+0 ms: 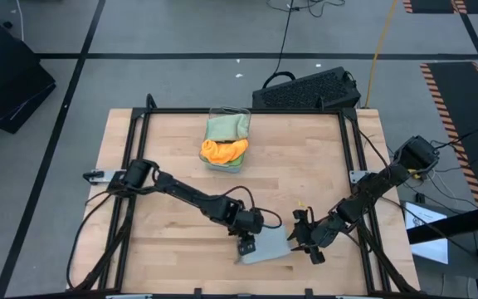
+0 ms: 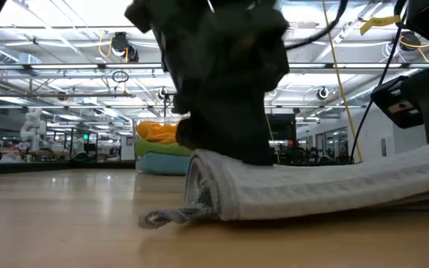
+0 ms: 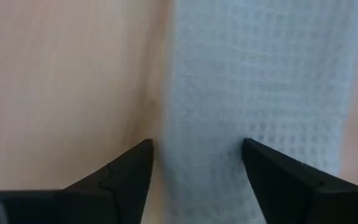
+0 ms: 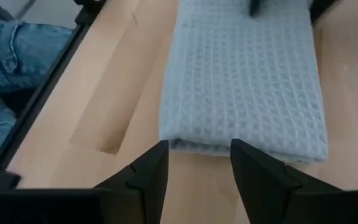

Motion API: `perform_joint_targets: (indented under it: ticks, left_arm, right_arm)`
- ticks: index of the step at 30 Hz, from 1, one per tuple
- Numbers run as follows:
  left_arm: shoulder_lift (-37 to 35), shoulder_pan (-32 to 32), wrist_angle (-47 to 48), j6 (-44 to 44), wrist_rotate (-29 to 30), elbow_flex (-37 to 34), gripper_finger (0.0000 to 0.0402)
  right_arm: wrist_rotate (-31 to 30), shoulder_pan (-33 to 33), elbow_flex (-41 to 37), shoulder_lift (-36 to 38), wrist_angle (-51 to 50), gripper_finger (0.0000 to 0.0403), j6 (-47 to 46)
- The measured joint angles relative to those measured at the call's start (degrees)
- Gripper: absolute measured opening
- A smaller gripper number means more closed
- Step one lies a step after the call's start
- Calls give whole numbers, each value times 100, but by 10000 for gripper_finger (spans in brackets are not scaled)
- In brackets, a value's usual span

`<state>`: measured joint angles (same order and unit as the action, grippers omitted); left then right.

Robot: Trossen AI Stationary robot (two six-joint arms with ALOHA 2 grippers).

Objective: Fold microfiber towels
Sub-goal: Put the folded gray towel into the bin

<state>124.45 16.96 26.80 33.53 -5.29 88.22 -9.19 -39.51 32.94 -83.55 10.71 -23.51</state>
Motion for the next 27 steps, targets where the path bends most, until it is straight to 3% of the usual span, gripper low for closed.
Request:
perform_joint_targets:
  ticks: [5,12,19,27]
  left_arm:
    - [147,-60,-62,-172,-26,-5,186]
    - [15,-33,-92,-990,144,-14,22]
    - [-896,-217,563,-1960,757,12,23]
    - [-2269,-665,1652,-3695,1450,12,18]
  right_arm:
    - [-6,0,6,2,-161,166,179]
    - [-627,0,1,350,-1084,166,228]
    - [-1797,-13,-145,1024,-1799,167,187]
    - [-2677,-11,-885,1584,-1059,167,317]
